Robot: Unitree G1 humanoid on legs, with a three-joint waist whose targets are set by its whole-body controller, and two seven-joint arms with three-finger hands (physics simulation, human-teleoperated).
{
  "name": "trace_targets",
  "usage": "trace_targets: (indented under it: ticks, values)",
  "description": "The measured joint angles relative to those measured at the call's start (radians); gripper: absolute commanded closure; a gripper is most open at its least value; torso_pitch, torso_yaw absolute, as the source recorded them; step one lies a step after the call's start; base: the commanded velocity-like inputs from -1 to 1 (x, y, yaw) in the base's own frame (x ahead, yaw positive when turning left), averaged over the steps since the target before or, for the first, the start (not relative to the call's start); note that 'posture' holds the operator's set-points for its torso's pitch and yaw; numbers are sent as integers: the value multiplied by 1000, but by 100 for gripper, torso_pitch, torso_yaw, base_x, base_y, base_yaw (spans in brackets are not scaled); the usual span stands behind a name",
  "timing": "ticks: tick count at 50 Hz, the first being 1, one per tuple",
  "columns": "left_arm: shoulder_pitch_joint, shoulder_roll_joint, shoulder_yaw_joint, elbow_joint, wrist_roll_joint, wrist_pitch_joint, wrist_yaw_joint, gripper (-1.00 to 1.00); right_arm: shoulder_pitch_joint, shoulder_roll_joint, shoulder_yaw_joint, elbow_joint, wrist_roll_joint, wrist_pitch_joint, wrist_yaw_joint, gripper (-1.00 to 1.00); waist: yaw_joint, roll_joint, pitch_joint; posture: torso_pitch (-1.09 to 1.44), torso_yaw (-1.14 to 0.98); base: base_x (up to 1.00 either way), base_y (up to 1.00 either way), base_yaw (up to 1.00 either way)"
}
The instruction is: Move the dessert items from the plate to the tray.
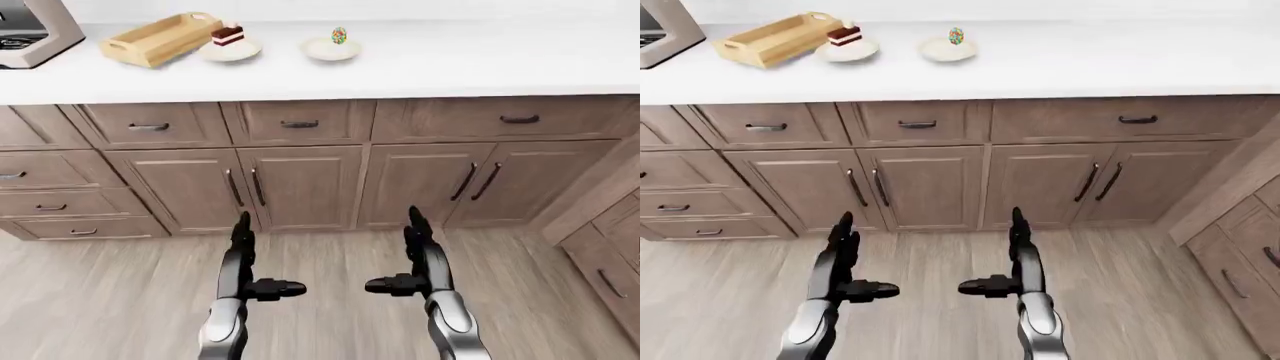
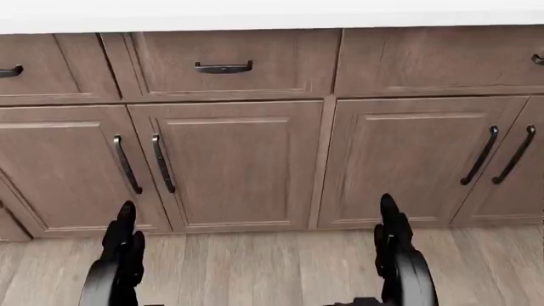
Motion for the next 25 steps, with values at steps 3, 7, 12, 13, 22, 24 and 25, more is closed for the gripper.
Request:
trace_targets:
  ticks: [3,7,12,13,22,24,25]
  values:
    - [13,6,-1,-161,-3,35,-8,-100,-8,-3,-1,-82,1,-15,1,-100,8,-4,-57,0,0,0,0,0]
    - [14,4,-1,-202,0,54,-14,-100,3,-3,3,-77,2,-31,7,-100,10,-7,-54,0,0,0,0,0]
    - [-9,17,9,-284,4,185,-27,-100,10,-13,-11,-134,-5,43,13,-100,8,-3,-52,0,0,0,0,0]
    - [-18,21,14,-311,5,213,-31,-100,8,-14,-12,-157,-7,65,15,-100,8,-3,-53,0,0,0,0,0]
    - [-140,57,75,-569,2,496,-53,-100,-103,-51,-48,-359,-21,288,60,-100,8,0,-75,0,0,1,0,0]
    - [-167,65,95,-600,-11,566,-54,-100,-134,-59,-56,-385,-25,338,66,-100,8,4,-72,0,0,12,0,0]
    - [-183,72,105,-616,-19,598,-53,-100,-146,-63,-59,-407,-27,362,71,-100,9,5,-69,0,0,20,0,0]
